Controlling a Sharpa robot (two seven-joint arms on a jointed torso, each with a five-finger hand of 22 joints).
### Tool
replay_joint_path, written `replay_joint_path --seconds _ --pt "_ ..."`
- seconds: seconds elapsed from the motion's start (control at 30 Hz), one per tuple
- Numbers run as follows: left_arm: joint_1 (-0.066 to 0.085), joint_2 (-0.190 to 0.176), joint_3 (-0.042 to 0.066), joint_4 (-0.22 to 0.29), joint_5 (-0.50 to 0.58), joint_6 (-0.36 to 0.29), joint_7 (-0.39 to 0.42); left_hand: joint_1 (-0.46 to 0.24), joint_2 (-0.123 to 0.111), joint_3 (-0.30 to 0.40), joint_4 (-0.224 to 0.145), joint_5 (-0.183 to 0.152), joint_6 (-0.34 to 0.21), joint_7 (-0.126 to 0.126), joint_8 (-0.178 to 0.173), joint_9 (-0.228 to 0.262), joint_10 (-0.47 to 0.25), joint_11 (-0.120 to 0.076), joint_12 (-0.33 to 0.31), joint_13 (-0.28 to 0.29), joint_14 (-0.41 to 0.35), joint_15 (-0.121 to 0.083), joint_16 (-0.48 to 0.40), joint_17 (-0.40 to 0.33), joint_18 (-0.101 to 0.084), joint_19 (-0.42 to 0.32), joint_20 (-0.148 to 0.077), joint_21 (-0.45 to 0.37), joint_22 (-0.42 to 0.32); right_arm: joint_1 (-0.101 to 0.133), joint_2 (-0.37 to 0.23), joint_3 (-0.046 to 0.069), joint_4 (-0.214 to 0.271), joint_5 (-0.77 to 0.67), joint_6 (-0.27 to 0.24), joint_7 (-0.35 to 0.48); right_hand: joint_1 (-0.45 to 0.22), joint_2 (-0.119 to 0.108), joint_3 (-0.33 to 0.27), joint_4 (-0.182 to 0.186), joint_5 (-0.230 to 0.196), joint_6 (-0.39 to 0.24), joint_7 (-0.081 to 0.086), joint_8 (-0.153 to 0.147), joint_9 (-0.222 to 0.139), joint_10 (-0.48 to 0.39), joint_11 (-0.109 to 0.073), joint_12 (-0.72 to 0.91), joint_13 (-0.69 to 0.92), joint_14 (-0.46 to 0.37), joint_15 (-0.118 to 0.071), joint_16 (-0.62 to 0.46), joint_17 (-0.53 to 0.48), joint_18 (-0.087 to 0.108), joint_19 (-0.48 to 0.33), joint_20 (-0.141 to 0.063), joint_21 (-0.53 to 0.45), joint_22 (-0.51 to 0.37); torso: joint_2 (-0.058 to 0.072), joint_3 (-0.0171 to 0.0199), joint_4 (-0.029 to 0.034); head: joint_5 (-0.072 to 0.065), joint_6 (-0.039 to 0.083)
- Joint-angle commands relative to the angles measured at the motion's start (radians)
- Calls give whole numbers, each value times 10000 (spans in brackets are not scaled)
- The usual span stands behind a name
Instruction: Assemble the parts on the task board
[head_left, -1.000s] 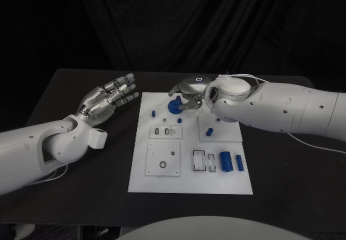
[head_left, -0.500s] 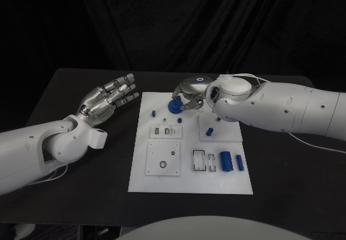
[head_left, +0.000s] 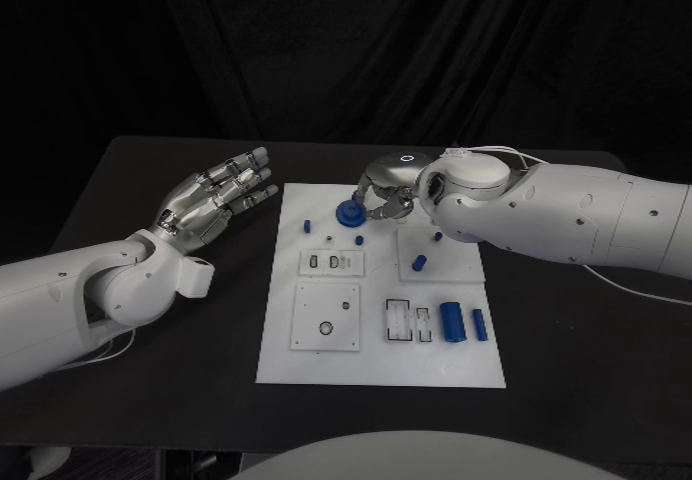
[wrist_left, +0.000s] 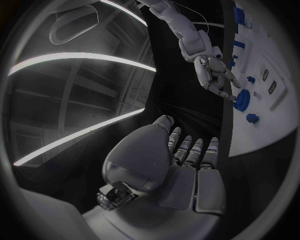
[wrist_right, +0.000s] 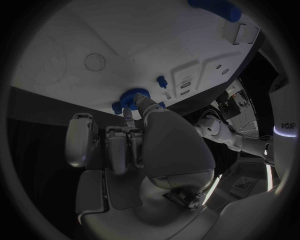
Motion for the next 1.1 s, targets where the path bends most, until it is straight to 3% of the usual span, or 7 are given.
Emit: replay_joint_path --seconds 0.03,0.33,0.53,0.77,0.9,1.1 --pt "-15 -4 10 33 -3 117 105 -104 -10 39 5 -10 -56 46 -65 -11 -62 -7 -52 -11 19 51 3 5 -120 9 -3 -4 -4 -66 -89 -20 21 -44 157 -218 -59 7 -12 52 -31 97 -9 6 -21 1060 85 25 2631 1057 49 29 2635 41 43 47 26 1815 0 1 -2 11 -7" --pt "-19 -59 10 72 -3 104 107 -104 -10 39 5 -10 -56 46 -65 -11 -62 -7 -52 -11 19 51 3 5 -120 9 -3 -4 -4 -77 -512 -20 172 -44 -253 -248 -112 -9 -48 85 -34 237 -10 44 12 1060 83 25 2631 1057 46 29 2635 43 46 45 13 1818 1 2 0 68 -42" --pt "-21 -76 10 71 -3 91 107 -113 -8 64 -4 -8 -57 57 -64 -10 -65 -7 -46 -9 19 54 5 5 -129 11 -3 -4 -4 -67 -1094 -21 399 -44 -776 -185 -224 -59 -124 182 -86 -116 68 -212 -50 1060 136 25 2631 1057 78 29 2635 34 78 64 27 1837 3 6 -3 42 -25" --pt "-22 -85 10 92 -3 68 117 -116 -8 71 -7 -7 -38 57 -60 -7 -61 -7 -38 -7 26 55 10 8 -131 19 -3 0 -2 151 -2226 -23 1347 -44 -1059 -364 -475 -71 -291 439 -493 -126 71 -267 -14 1060 151 25 2631 1057 98 29 2635 17 139 90 87 1869 7 5 -10 44 -88" --pt "-25 5 10 36 -3 64 118 -137 -19 102 -20 -5 -57 61 -60 -7 -107 -75 -94 -17 27 62 12 8 -141 26 -5 3 0 431 -3117 -28 2055 -44 -1064 -502 -598 -72 -378 587 -638 -210 -22 -363 -53 1060 96 25 2631 1057 70 29 2635 36 105 78 6 1850 -5 1 -9 24 -115" --pt "-28 107 10 37 -3 72 99 -148 -25 120 -28 -6 -51 59 -58 -6 -123 -109 -103 -19 35 66 19 10 -146 35 -5 8 2 626 -4283 -68 2643 -15 -1395 -224 -426 -26 -444 693 -808 -1161 -168 -828 -467 1060 -24 25 2631 1057 -32 29 2635 18 151 -10 34 1878 -11 9 -35 -150 -16"
